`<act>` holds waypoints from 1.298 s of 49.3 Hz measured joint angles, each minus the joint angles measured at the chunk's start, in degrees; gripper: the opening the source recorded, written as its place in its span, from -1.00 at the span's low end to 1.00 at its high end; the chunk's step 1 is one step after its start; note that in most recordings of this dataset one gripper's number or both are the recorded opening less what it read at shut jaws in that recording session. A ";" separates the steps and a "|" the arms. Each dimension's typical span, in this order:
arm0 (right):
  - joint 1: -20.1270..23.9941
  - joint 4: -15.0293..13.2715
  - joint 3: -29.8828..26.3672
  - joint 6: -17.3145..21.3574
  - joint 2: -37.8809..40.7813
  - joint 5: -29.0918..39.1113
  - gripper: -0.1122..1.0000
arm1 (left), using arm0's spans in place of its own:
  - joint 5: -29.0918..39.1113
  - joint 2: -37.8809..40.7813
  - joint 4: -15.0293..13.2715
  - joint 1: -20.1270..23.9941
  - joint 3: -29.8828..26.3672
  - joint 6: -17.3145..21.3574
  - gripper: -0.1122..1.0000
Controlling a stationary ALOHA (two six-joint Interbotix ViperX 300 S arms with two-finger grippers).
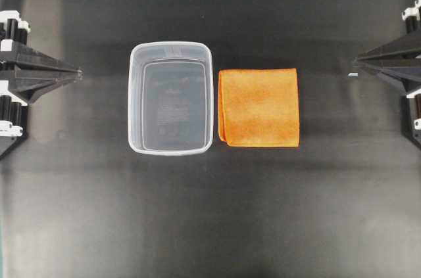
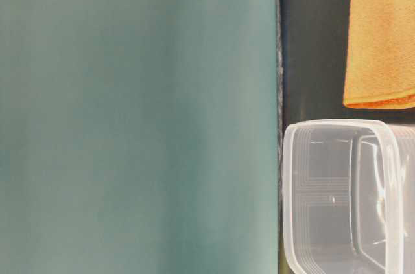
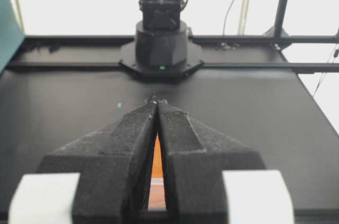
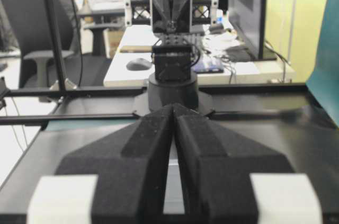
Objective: Place the orange towel into the container with the left arm.
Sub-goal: 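Move the left gripper over the orange towel's left edge, then lower the left gripper and pinch the orange towel's center, lifting it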
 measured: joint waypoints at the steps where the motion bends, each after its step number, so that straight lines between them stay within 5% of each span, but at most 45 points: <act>1: -0.09 0.00 0.00 -0.09 0.00 0.00 -0.78 | 0.00 0.00 0.00 0.00 0.00 0.00 -0.70; 28: -0.09 0.53 0.79 2.37 -1.93 1.93 -0.79 | 29.97 31.73 2.11 0.00 -31.03 -1.05 -0.79; 35: -0.09 0.53 1.41 3.43 -1.93 2.90 -0.47 | 39.20 41.22 2.20 -0.09 -40.25 -0.88 -0.76; 40: -0.09 0.53 1.58 4.13 -1.93 2.99 0.01 | 45.00 47.11 2.20 0.00 -46.41 -0.79 -0.51; 48: -0.09 0.53 1.67 5.01 -2.11 2.99 0.67 | 51.86 56.43 2.20 0.09 -55.37 0.09 0.37; 54: -0.09 0.53 1.67 5.01 -2.55 2.99 0.65 | 53.96 63.02 2.20 0.26 -61.08 1.32 0.80; 64: -0.26 0.44 1.58 5.01 -4.66 2.11 0.63 | 54.23 74.18 2.20 0.44 -68.20 1.76 0.78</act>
